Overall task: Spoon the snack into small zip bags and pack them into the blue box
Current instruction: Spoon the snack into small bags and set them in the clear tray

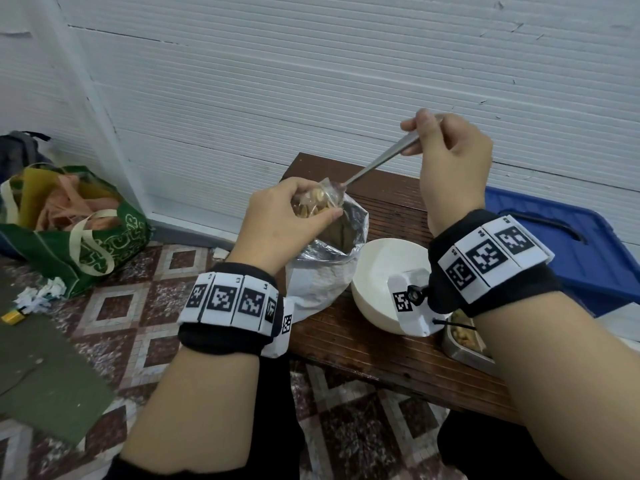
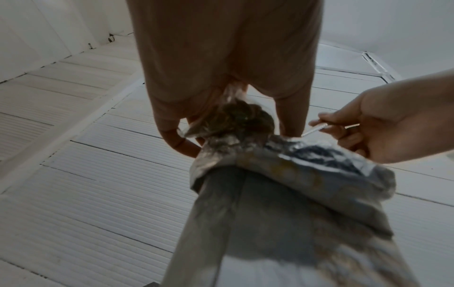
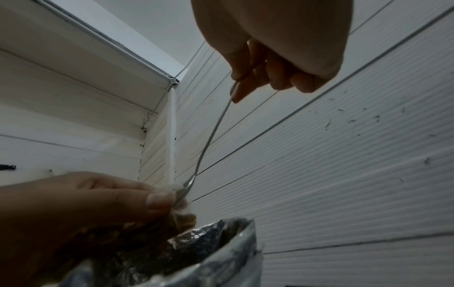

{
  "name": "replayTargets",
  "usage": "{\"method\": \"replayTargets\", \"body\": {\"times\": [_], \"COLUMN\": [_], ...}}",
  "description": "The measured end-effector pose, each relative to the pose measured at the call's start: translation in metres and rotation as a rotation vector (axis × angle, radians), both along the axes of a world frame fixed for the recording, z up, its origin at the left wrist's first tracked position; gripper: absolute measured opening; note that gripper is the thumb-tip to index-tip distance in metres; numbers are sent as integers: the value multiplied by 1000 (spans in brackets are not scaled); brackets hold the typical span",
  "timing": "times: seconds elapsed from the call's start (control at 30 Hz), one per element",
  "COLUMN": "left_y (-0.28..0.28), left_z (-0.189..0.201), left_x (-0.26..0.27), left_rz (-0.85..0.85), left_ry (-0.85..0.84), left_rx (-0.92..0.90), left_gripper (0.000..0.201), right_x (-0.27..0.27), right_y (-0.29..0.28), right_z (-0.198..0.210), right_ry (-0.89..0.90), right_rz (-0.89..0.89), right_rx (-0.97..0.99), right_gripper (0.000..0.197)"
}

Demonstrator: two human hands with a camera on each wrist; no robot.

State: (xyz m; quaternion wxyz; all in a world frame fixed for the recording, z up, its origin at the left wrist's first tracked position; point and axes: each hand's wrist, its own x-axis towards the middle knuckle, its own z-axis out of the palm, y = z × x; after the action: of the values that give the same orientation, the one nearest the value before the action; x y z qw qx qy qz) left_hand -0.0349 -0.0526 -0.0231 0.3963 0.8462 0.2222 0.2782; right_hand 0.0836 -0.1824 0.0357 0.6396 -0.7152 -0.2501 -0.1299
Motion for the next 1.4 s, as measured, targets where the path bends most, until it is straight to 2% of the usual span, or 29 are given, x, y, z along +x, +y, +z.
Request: {"method": "replayTargets", "body": {"times": [0.13,0.37,0.47,0.67,0.8,1.0,1.2,1.3,1.4], "left_y": [3,4,3,-7,-10,-15,-35,-54,-80], "left_z": [-4,-1,3,14,15,16,22,24,18], "left_x": [1,-5,-7,-7,-6,-6,-1,8,21], "left_rz": [41,53,50,-5,-7,-30,-109,-186,-255], "left_ry": [-62,-185,-276,-400,-416,-410,-401,-398,-415], "left_rx": [-70,-187,-230,-269,-271,-275,-282,-264,-259], "left_gripper": [39,24,20,17,17,22,20,22,26], "right_x": [0,8,6,-14,-23,-26,-27,-23,-20], "right_y": [-6,-16,-18,-8,-6,-6,-24,-45,-70], "right_z": [8,2,-7,-39,-61,-66,-54,-52,-50], "right_ry": [-120,-14,24,-36,-37,-12,41,113,240], "right_rz": [0,-208,-172,-35,-18,-29,12,-28,-63], "right_rx": [109,130,14,-400,-467,-439,-335,-214,2], "right_gripper": [22,26,25,23,22,17,21,31,39]}}
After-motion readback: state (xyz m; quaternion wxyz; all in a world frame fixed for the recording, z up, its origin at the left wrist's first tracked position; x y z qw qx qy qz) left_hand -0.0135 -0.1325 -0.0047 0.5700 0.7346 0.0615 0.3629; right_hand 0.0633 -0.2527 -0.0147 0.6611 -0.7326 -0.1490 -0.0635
